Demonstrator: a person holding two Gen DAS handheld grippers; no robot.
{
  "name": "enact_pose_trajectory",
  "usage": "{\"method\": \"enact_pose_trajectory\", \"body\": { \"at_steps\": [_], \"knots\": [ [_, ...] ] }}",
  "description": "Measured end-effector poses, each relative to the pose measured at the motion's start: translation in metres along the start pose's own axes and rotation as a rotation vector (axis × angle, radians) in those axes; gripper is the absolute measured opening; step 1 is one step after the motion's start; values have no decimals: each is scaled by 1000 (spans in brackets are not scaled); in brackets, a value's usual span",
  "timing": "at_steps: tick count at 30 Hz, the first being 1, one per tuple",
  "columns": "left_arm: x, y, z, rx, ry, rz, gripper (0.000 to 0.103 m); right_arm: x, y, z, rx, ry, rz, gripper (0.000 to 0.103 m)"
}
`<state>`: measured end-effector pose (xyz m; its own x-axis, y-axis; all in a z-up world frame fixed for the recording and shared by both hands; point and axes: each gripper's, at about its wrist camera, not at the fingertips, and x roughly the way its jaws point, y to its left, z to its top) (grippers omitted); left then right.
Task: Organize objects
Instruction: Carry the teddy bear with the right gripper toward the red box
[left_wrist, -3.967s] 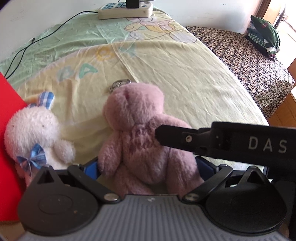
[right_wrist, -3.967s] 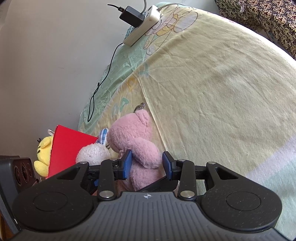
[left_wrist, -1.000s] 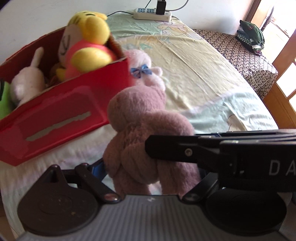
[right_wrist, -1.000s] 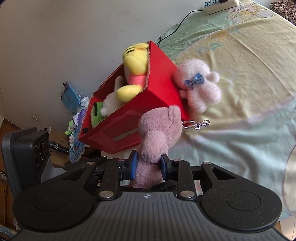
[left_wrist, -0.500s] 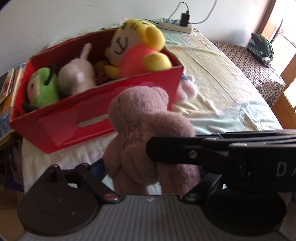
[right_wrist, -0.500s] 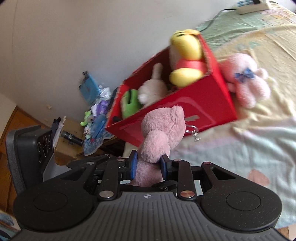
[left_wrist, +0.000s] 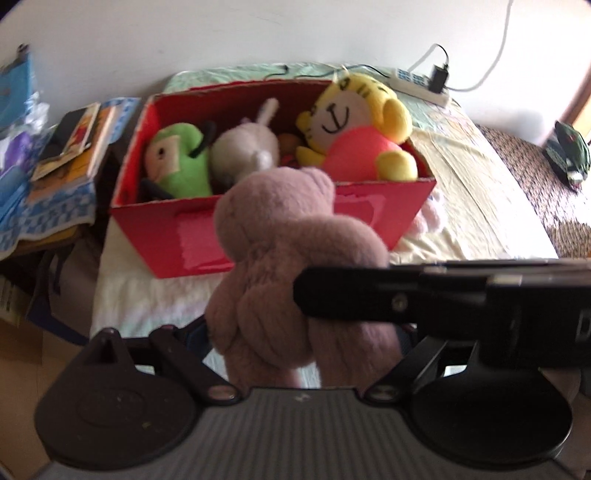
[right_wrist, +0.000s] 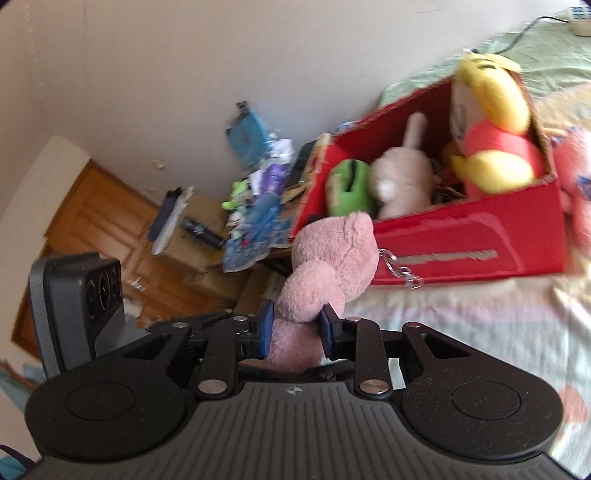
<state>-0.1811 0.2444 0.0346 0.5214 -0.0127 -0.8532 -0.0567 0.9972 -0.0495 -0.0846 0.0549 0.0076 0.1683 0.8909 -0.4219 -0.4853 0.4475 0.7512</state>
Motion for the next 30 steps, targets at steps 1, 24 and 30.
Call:
{"method": "enact_pose_trajectory", "body": {
  "at_steps": [1,24,30],
  "knots": [
    [-5,-2,1,-12,-10,7,88,-1,2,3,-11,2,18,29],
    [-47,-30,53,-54,-239,106,88,-36,13,52,-134,-122,166,29],
    [-35,-23,81,-3,-276,33,88,-35,12,69,-121,-205,105,29]
  ]
}}
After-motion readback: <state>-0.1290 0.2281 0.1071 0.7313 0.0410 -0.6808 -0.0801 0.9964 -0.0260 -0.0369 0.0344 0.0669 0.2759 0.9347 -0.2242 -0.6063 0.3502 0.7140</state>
